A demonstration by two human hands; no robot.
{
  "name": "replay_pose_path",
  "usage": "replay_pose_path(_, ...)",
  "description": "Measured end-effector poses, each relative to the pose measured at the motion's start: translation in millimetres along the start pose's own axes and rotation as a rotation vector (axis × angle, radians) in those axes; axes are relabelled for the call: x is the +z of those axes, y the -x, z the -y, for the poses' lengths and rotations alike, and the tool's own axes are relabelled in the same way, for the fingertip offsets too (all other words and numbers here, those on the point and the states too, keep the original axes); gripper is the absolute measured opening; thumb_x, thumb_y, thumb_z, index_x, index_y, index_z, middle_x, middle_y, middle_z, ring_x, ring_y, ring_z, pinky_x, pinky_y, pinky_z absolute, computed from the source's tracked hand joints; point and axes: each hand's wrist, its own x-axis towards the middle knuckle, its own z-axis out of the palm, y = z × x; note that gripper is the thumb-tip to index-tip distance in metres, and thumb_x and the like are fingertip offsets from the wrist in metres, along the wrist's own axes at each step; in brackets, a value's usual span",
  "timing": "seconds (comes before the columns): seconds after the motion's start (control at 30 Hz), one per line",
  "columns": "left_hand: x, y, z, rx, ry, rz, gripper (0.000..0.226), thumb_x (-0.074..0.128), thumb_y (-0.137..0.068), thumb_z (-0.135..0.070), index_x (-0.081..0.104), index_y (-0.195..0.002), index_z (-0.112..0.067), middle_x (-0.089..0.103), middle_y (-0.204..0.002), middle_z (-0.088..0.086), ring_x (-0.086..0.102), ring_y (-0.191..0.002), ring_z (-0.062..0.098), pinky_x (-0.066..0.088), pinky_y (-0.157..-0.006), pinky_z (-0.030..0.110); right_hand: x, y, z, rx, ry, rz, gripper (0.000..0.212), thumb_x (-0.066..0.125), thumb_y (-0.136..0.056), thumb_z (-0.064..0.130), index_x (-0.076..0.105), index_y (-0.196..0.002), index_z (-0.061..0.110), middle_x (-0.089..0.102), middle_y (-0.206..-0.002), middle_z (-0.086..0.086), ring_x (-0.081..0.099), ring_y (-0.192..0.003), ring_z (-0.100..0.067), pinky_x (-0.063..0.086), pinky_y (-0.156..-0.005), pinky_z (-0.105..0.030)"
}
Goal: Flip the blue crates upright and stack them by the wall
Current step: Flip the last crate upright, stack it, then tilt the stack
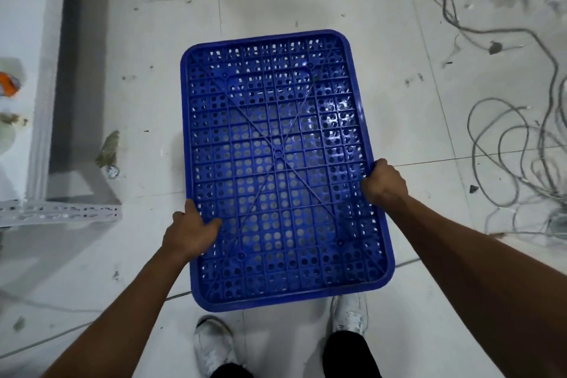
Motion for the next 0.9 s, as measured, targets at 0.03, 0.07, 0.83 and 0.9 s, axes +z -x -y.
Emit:
replay_pose_path(0.03,0.5,0.3,-1.7,-0.021,0.088,0.009,0.080,0.061,-0.083,-0.051,0.032,-0.150,-0.019,0.054,-0.136,0.012,0.060,-0.110,0.030,0.050,-0.093,0.040,-1.5,-0.6,-0.3,0.016,-0.001,0.001,0.040,0.057,-0.092,0.018,0.047,-0.128,0.005,0.057,-0.128,-0.017,0.058,-0.113,-0.037,0.047,-0.090,-0.040)
replay_pose_path(0.07,0.3,0.3,-3.5,-0.047,0.185,0.011,0.070,0.063,-0.086,-0.046,0.039,-0.145,-0.017,0.059,-0.130,0.008,0.061,-0.105,0.027,0.050,-0.089,0.038,-3.9,-1.5,-1.2,0.030,-0.003,0.008,0.040,0.058,-0.092,0.018,0.047,-0.129,0.006,0.058,-0.127,-0.016,0.059,-0.113,-0.036,0.047,-0.088,-0.039)
replay_pose_path(0.83,51.5,12.8,-91.4,0.001,0.312,0.131,0.073,0.060,-0.093,-0.050,0.030,-0.154,-0.023,0.025,-0.163,0.009,0.041,-0.140,0.029,0.037,-0.112,0.042,-120.6,17.7,-35.7,-0.198,-0.214,-0.235,0.024,0.061,-0.081,0.036,0.053,-0.093,0.017,0.062,-0.081,0.004,0.059,-0.071,-0.018,0.042,-0.062,-0.031)
replay_pose_path(0.9,64.0,22.7,-111.6,0.020,0.158,0.136,0.092,0.052,-0.092,-0.061,0.006,-0.161,-0.020,-0.006,-0.168,0.006,0.010,-0.154,0.030,0.019,-0.123,0.045,-123.0,23.1,-32.1,-0.218,-0.193,-0.229,0.026,0.061,-0.080,0.039,0.053,-0.092,0.017,0.063,-0.081,0.002,0.060,-0.072,-0.021,0.047,-0.066,-0.035)
